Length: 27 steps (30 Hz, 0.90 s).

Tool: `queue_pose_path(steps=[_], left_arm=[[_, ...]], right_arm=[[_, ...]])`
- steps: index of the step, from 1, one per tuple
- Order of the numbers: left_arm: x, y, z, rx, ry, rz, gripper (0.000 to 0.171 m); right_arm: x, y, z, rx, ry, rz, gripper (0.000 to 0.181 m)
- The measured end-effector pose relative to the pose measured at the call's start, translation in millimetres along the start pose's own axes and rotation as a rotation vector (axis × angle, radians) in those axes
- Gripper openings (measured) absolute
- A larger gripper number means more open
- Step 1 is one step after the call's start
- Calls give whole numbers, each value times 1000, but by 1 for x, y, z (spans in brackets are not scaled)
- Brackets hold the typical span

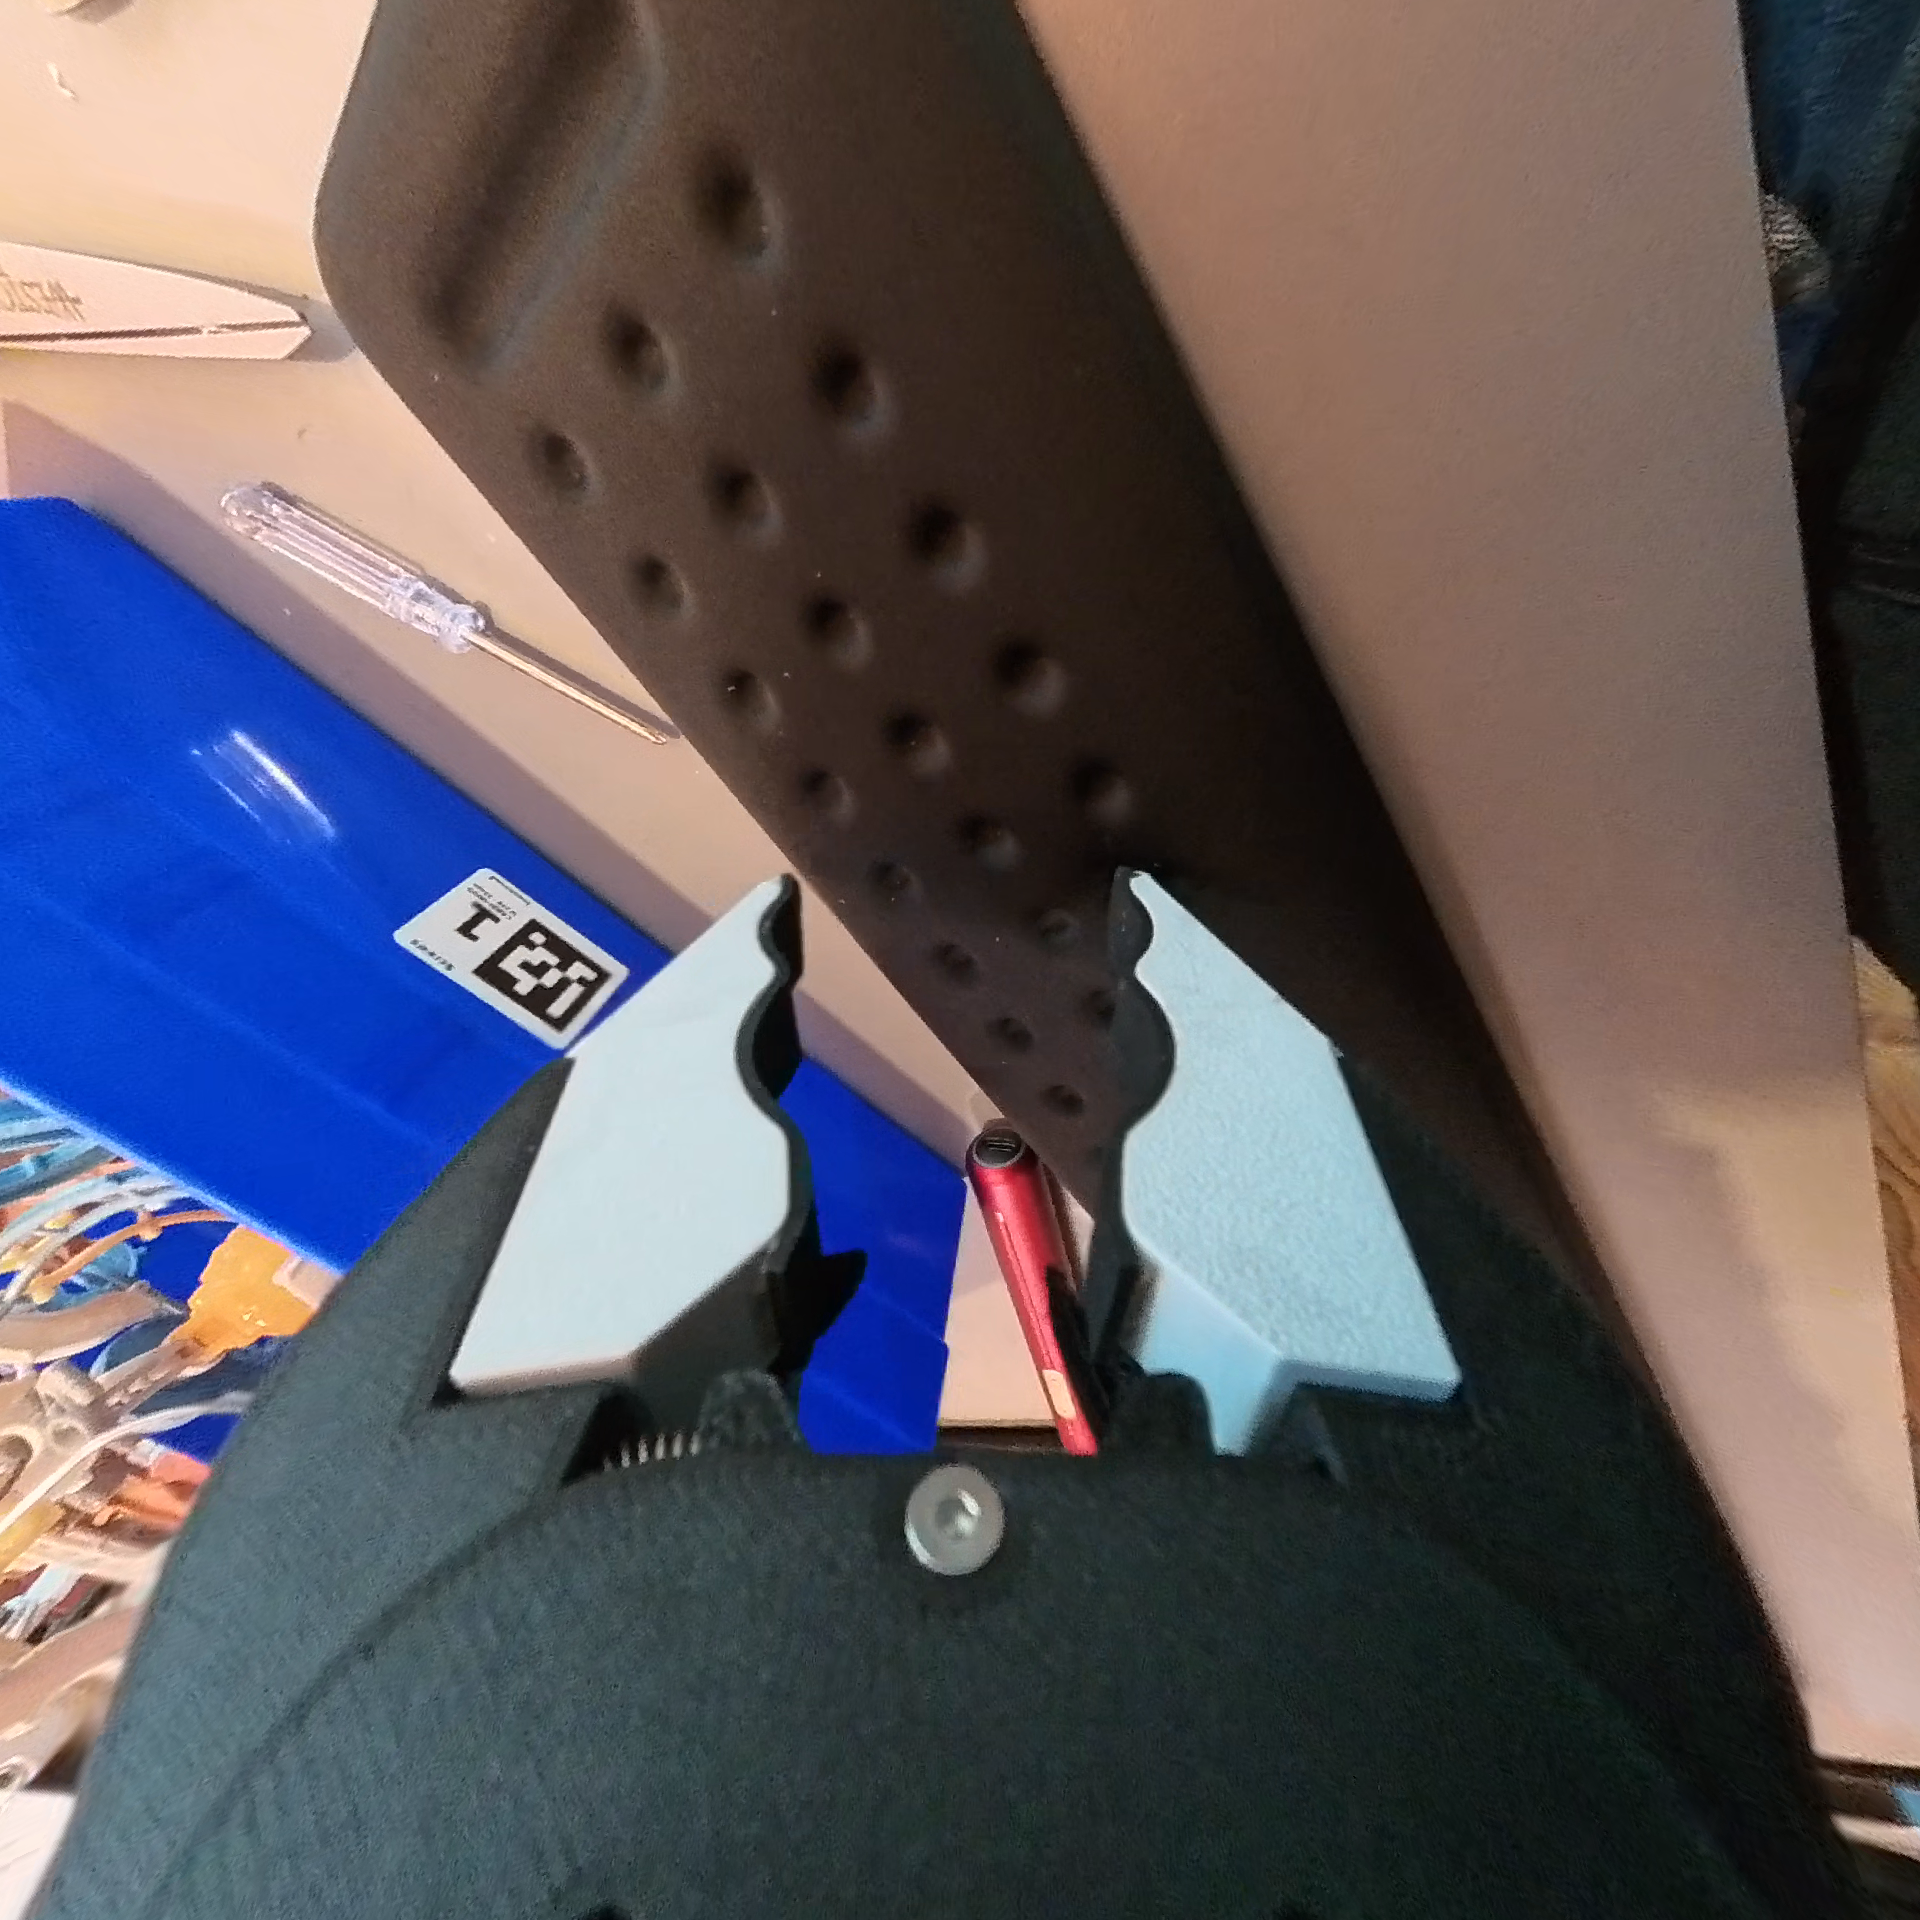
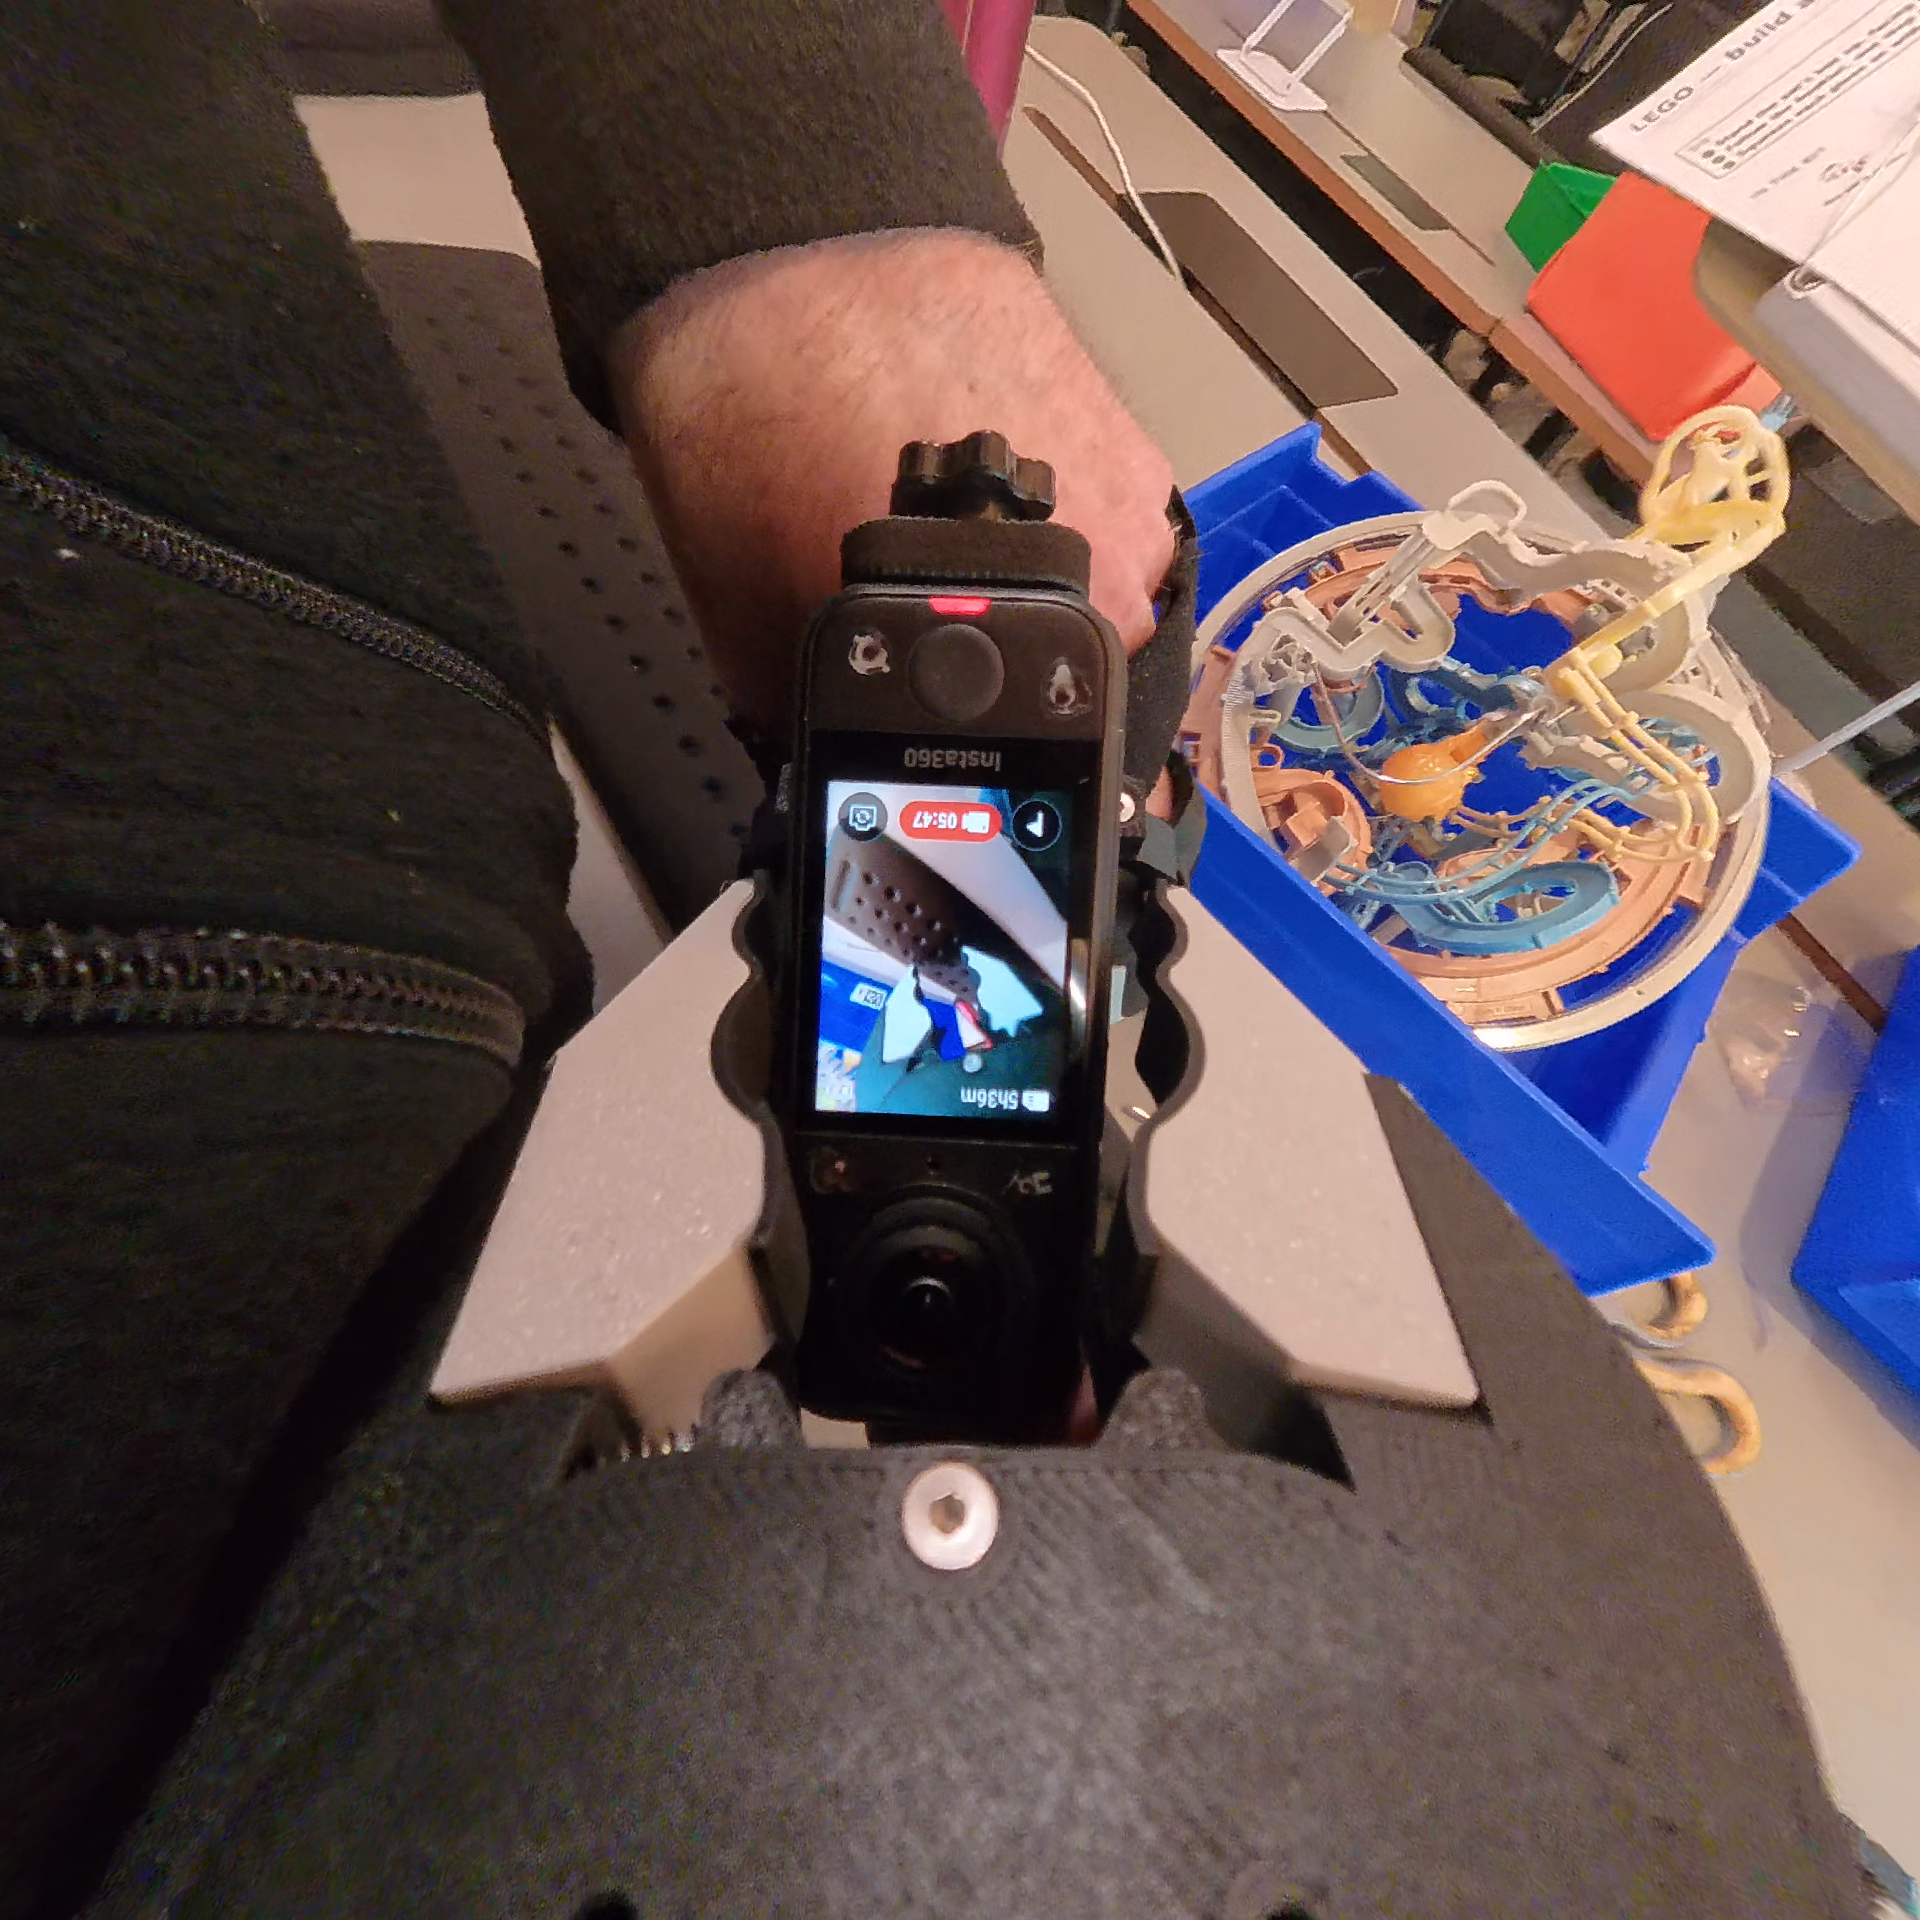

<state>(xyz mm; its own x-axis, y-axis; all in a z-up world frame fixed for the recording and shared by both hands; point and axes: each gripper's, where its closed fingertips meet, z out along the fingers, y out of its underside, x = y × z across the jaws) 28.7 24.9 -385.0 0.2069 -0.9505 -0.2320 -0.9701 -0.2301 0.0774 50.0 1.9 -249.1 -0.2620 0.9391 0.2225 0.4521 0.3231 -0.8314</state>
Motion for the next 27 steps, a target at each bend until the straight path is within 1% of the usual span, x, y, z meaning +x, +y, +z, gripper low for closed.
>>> queue_pose_path(steps=[2,3,4,13,16,20,23,25,27], left_arm=[[10,0,0,-6,54,-4,38],[12,1,0,-14,62,-14,33],[13,1,0,-17,58,-19,31],[13,2,-2,-30,52,-13,30],[12,3,-2,-30,55,-11,33],[12,0,-1,-10,89,-22,33],[13,0,0,-24,172,-26,33],[15,0,1,-27,259,-16,32],[16,-1,-1,-42,359,-50,34]], right_arm=[[-2,1,1,-2,-29,25,68],[-3,2,0,4,-40,29,68],[-5,2,0,7,-44,28,68],[-6,2,0,-2,-42,36,69],[-4,1,0,5,-45,44,69],[0,2,1,3,-72,70,70],[10,5,0,24,-121,141,69],[20,9,1,29,-162,206,69],[33,12,1,53,-239,285,68]])
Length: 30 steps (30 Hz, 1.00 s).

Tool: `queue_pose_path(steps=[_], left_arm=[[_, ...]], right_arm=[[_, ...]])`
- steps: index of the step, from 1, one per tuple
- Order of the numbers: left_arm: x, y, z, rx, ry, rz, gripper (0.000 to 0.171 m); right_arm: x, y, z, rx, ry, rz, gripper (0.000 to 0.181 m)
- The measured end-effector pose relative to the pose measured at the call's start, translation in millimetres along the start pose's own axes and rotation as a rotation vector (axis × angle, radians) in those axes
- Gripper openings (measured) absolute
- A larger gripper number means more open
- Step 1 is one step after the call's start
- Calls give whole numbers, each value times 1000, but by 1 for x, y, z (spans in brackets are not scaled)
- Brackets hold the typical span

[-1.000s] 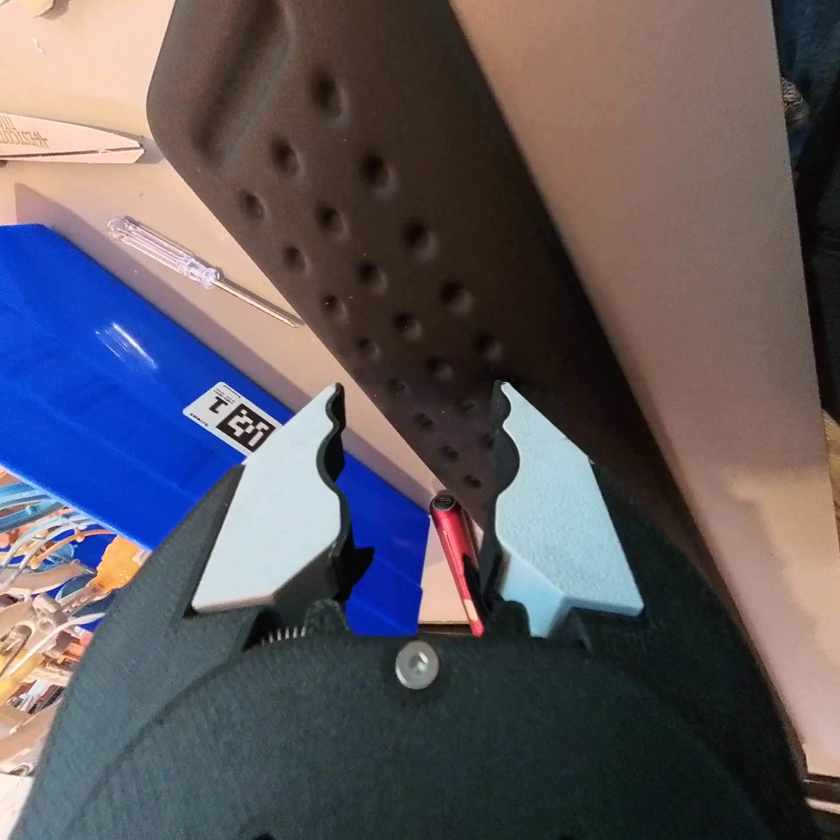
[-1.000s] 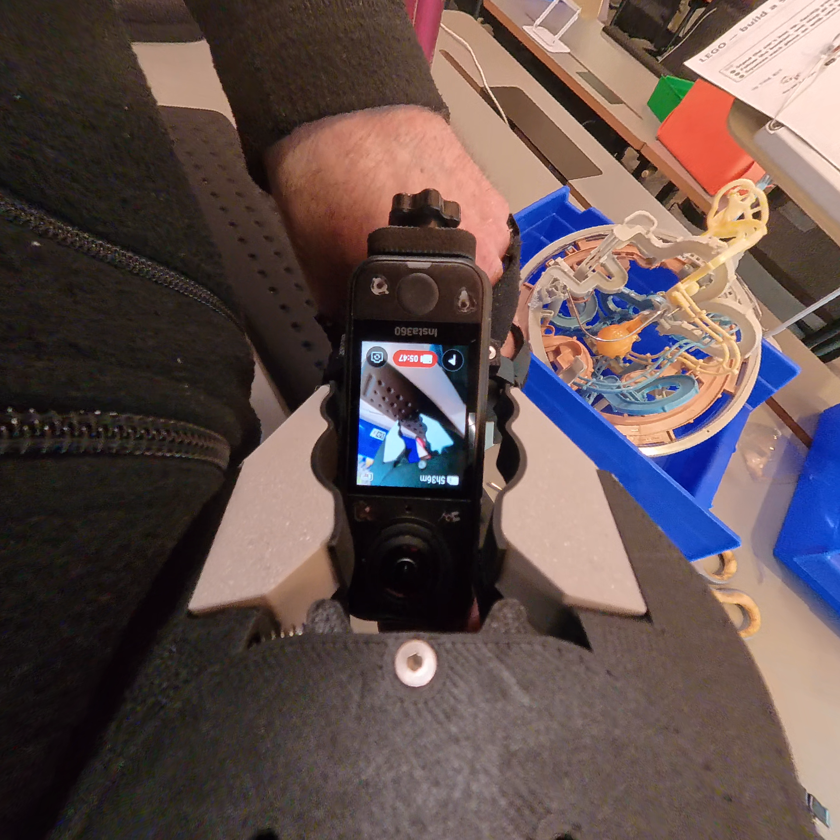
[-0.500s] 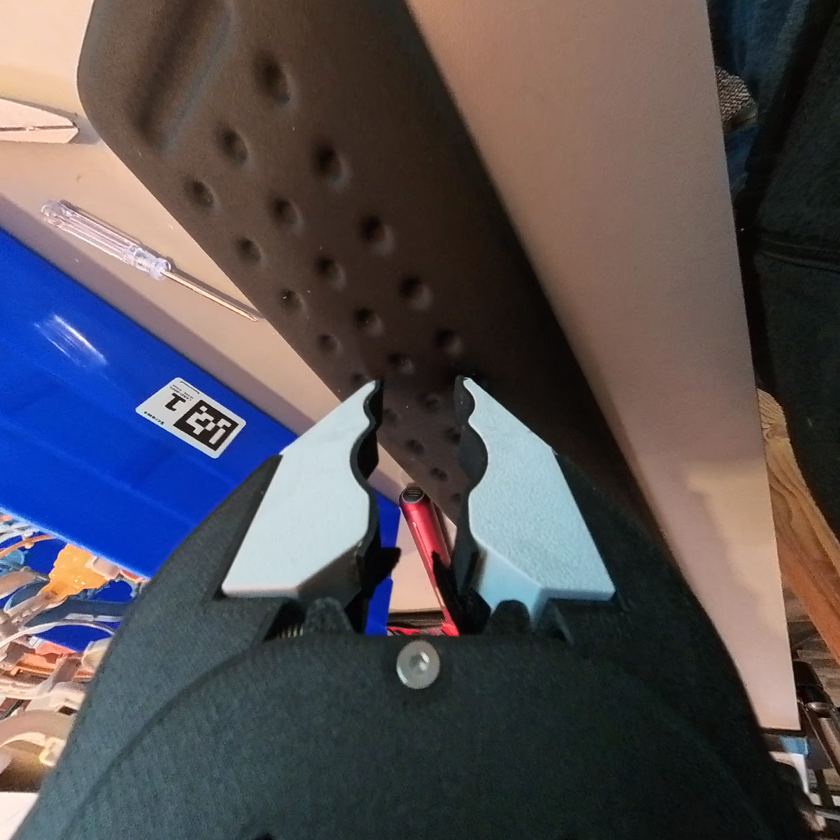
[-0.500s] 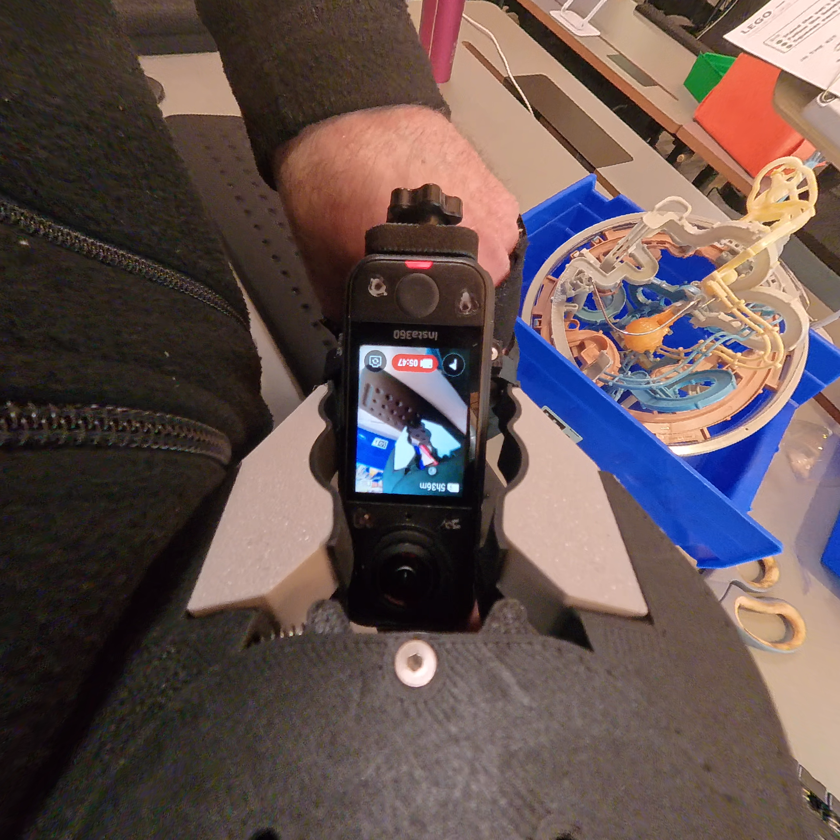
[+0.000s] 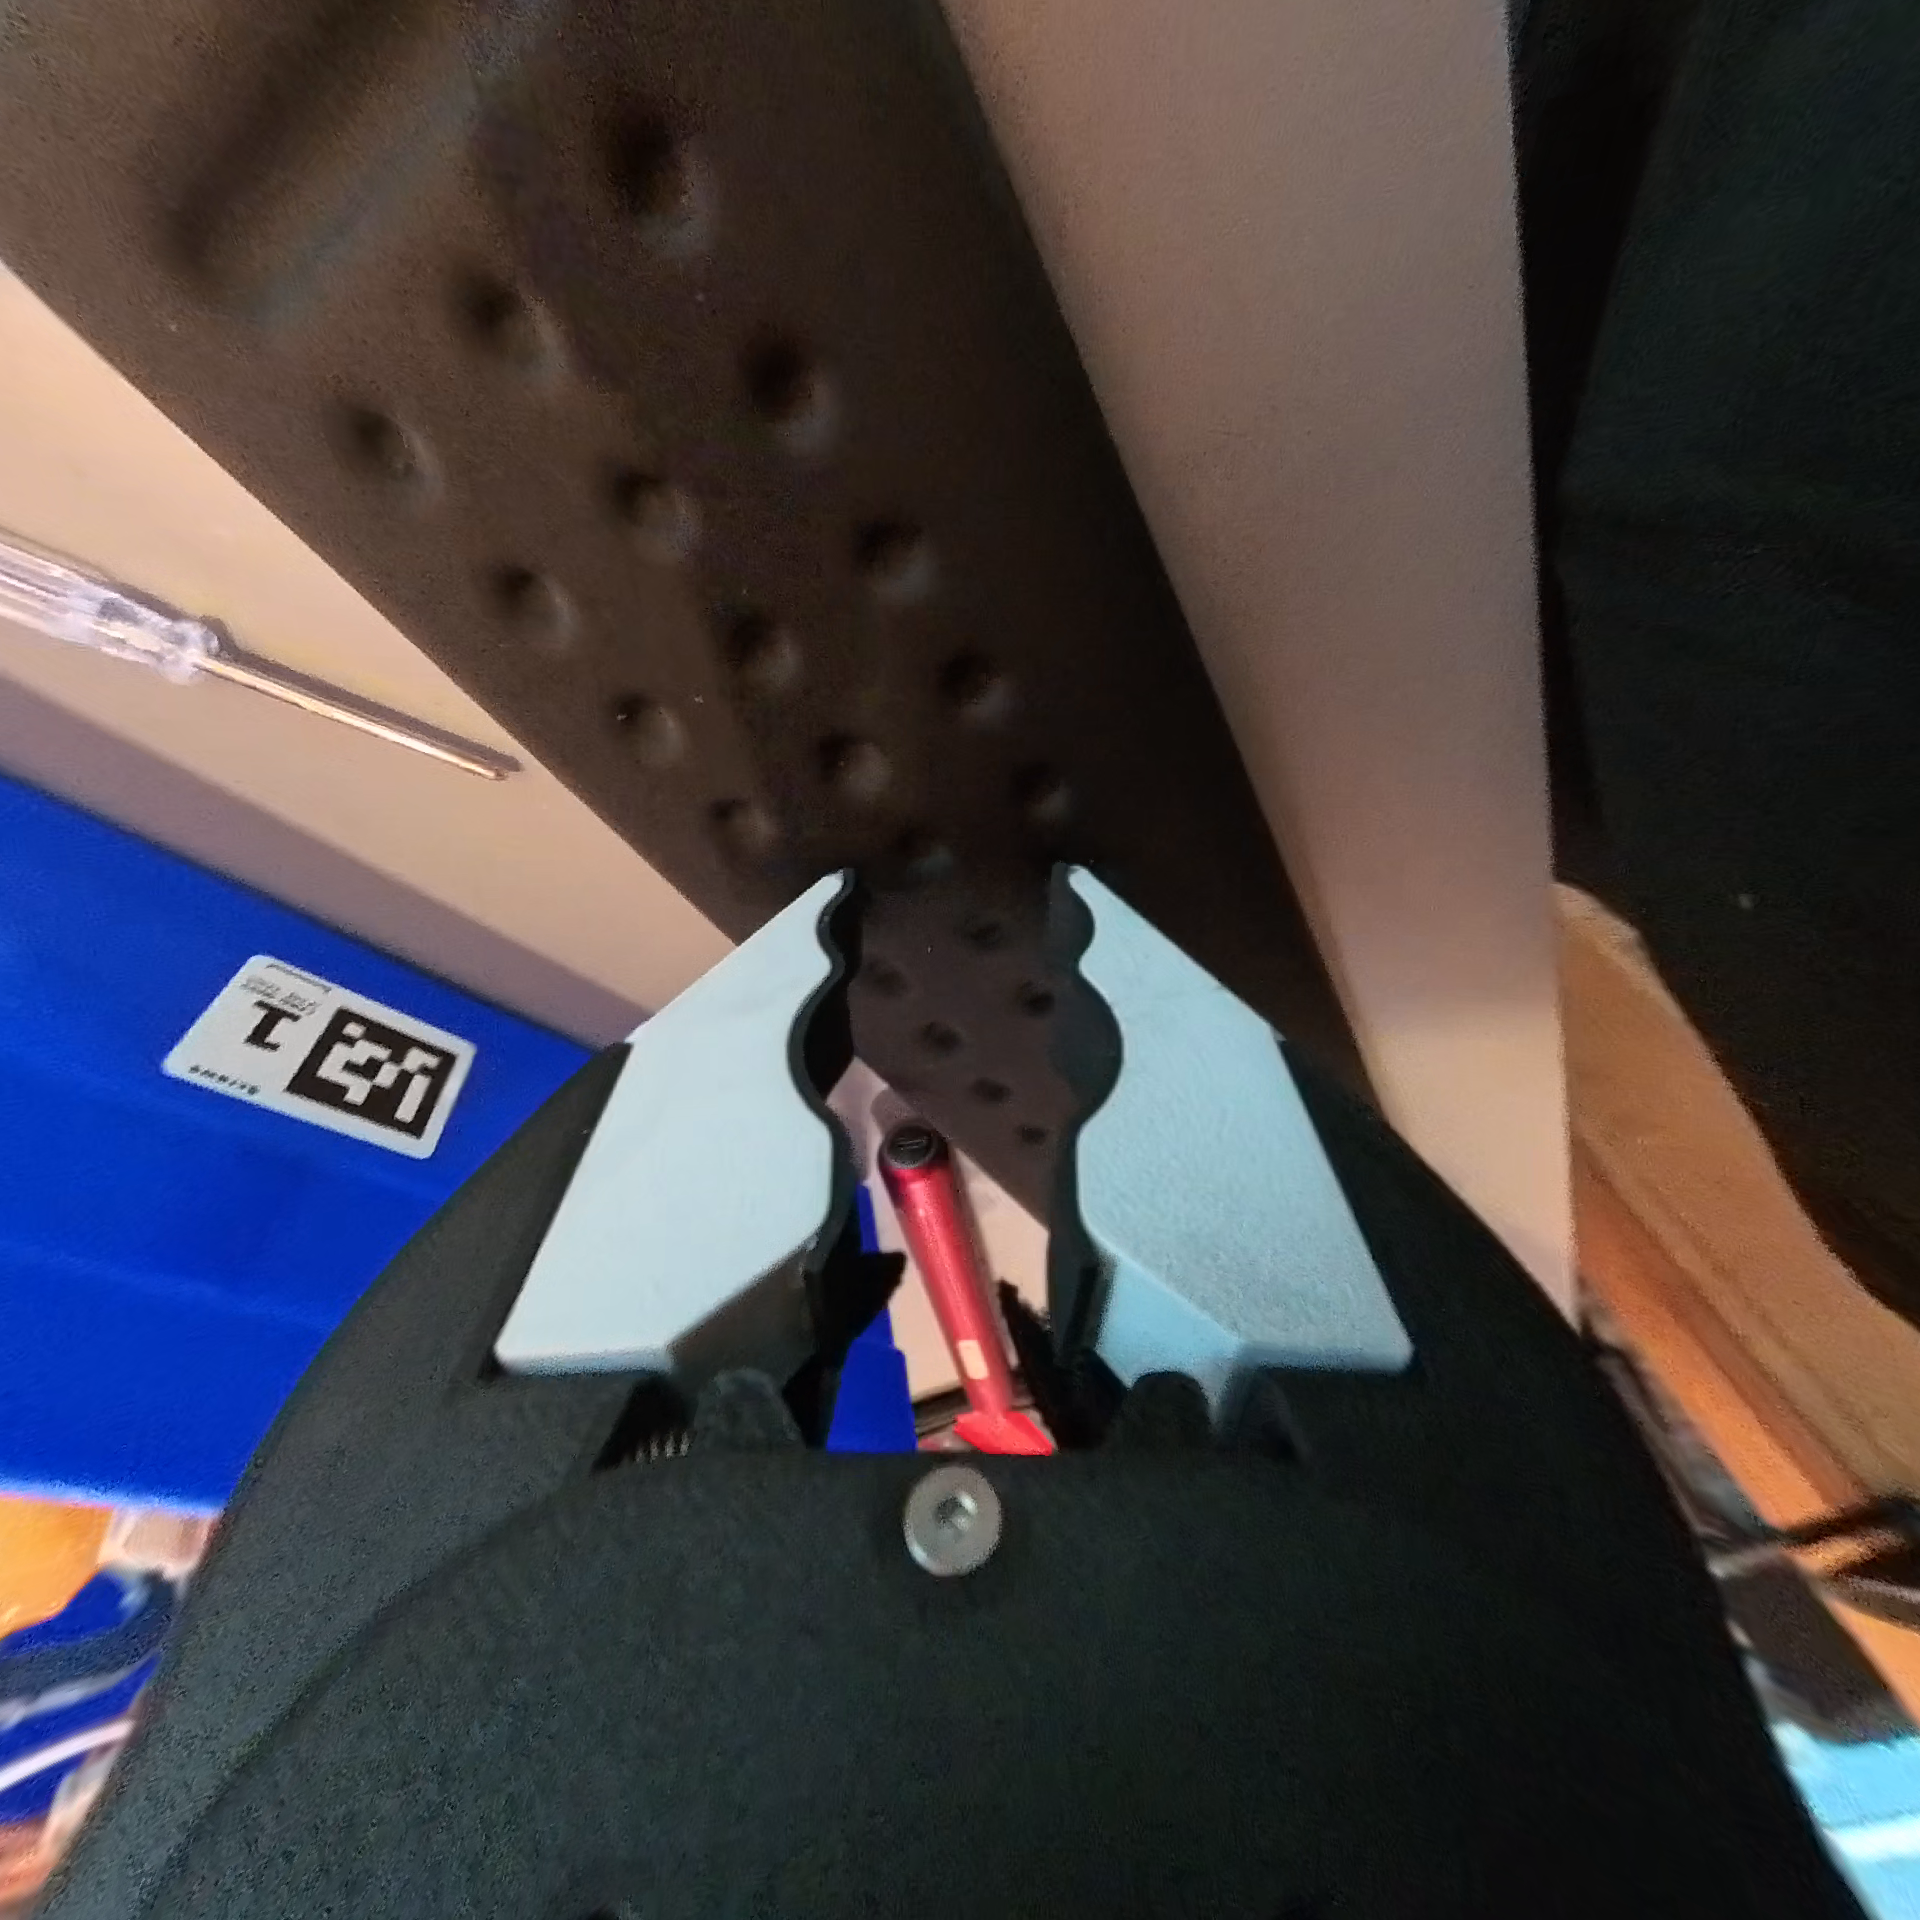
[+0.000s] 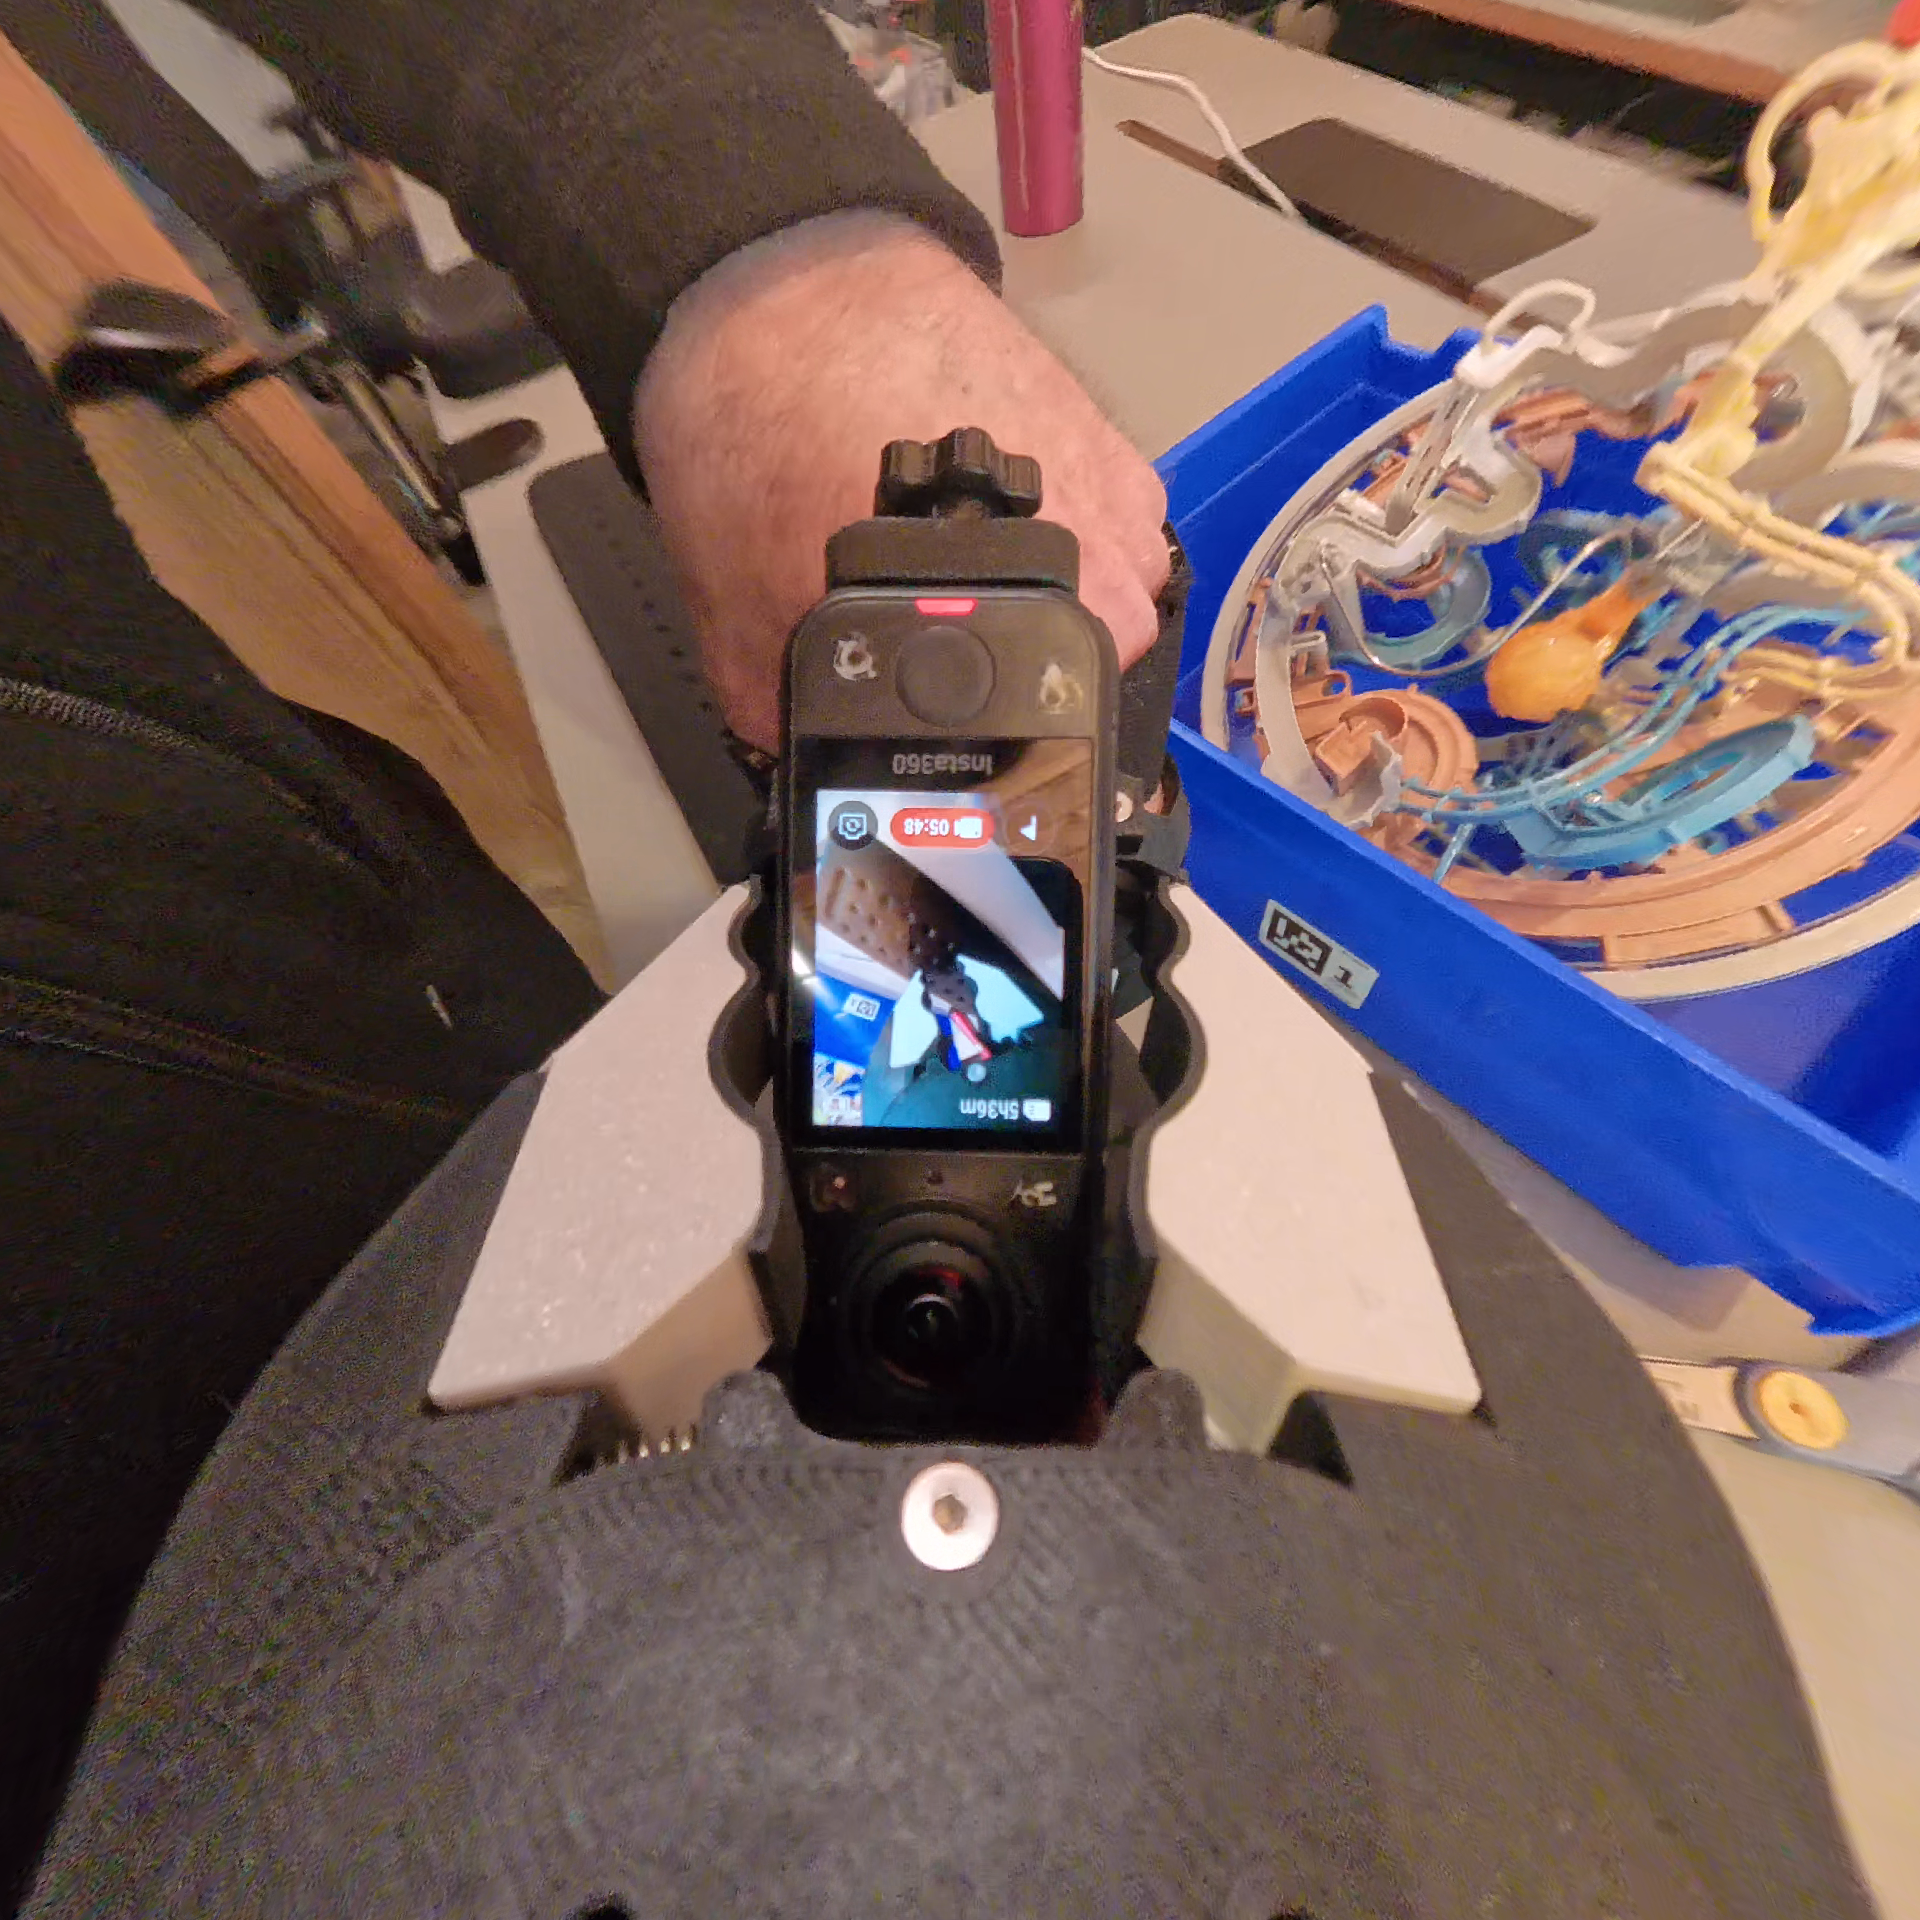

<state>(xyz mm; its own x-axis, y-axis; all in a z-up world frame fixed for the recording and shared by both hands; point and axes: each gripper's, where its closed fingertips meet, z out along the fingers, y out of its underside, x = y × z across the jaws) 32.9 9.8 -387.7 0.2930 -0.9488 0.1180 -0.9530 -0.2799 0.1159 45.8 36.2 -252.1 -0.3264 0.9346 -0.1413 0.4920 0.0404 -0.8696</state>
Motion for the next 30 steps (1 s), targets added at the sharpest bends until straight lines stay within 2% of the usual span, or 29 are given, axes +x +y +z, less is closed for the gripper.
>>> queue_pose_path(steps=[3,7,19,24,27,30], left_arm=[[1,-1,-2,12,87,-33,33],[0,-4,-1,25,134,-59,31],[-1,-2,-2,20,166,-58,29],[-8,-3,-3,10,80,-69,21],[-26,4,-7,-20,-108,-78,20],[-25,1,-7,-17,-181,-103,20]], right_arm=[[12,-2,-1,-6,-74,53,68],[19,0,-1,-26,-125,72,69],[23,0,0,-27,-133,75,70],[19,1,-2,-47,-96,-1,70],[10,-3,-4,-45,2,-129,71],[0,-1,-5,-71,37,-180,71]])
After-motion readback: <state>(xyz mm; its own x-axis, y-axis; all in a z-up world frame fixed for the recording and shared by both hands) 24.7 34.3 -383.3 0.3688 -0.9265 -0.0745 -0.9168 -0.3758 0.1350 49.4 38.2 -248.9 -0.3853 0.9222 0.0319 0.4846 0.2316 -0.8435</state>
